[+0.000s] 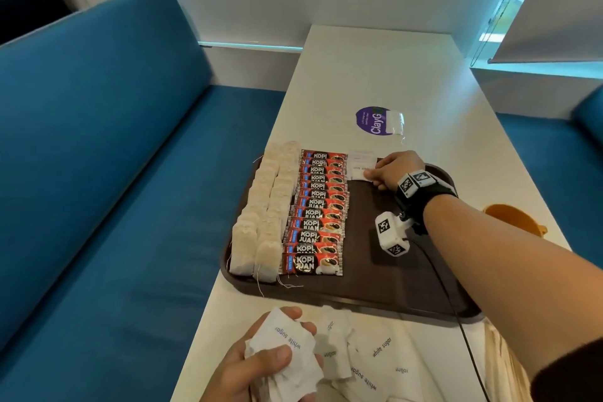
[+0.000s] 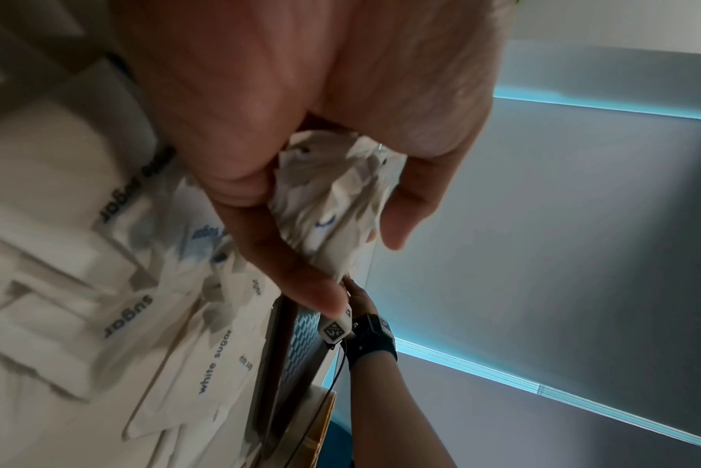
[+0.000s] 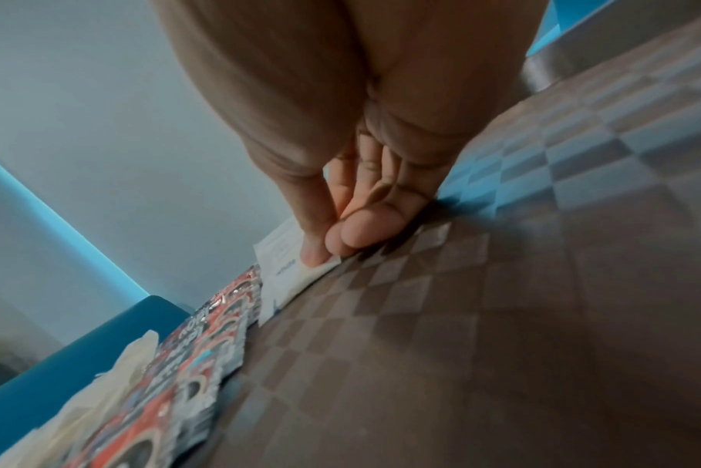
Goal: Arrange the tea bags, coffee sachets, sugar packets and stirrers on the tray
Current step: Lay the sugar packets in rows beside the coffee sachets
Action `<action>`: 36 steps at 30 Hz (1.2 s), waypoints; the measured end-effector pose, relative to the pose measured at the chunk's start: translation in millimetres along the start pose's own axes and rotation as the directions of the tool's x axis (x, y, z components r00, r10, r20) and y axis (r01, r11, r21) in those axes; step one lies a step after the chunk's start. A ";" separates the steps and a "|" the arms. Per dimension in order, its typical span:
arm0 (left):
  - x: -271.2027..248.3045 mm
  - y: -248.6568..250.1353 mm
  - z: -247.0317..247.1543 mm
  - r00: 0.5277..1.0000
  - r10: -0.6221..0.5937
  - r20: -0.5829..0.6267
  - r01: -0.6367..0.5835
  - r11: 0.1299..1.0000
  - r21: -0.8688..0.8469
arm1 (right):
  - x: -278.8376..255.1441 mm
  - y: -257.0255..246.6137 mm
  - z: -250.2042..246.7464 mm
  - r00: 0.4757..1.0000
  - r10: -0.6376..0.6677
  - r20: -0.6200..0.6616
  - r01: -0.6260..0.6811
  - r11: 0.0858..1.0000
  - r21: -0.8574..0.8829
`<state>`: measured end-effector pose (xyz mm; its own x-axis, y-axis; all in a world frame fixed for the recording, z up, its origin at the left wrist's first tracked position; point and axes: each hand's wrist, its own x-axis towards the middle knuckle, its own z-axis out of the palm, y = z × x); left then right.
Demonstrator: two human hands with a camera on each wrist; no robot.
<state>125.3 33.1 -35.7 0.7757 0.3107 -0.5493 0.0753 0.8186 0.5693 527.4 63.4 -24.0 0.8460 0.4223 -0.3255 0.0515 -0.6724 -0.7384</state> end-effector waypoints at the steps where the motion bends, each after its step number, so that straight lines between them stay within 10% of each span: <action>1: 0.1 -0.9 -1.3 1.000 -0.003 0.011 0.004 1.000 -0.023 | -0.9 -1.1 -0.1 1.000 0.006 -0.002 -0.006 1.000 -0.004; 10: -18.5 -2.8 12.4 0.991 0.122 0.051 -0.120 0.992 -0.043 | -57.1 -2.4 -28.3 0.996 -0.064 -0.069 0.069 0.995 0.076; 18: -57.4 -5.0 38.8 0.966 0.235 0.104 -0.241 0.970 0.042 | -221.8 -1.3 -64.4 0.904 -0.389 0.180 0.355 0.915 0.194; 26: -95.7 -20.8 63.9 0.961 0.237 0.144 -0.256 0.957 0.134 | -350.0 46.0 -53.8 0.796 -0.402 0.452 0.280 0.907 0.313; 36: -114.1 -47.4 65.7 0.996 0.087 -0.006 -0.087 0.996 -0.021 | -392.6 94.6 -45.9 0.887 -0.365 0.284 0.220 0.873 0.435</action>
<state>74.4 -72.9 40.2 0.7756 0.3833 -0.5015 -0.0058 0.7988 0.6016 224.5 -193.9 61.1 0.5807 0.7924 -0.1868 0.0005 -0.2298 -0.9732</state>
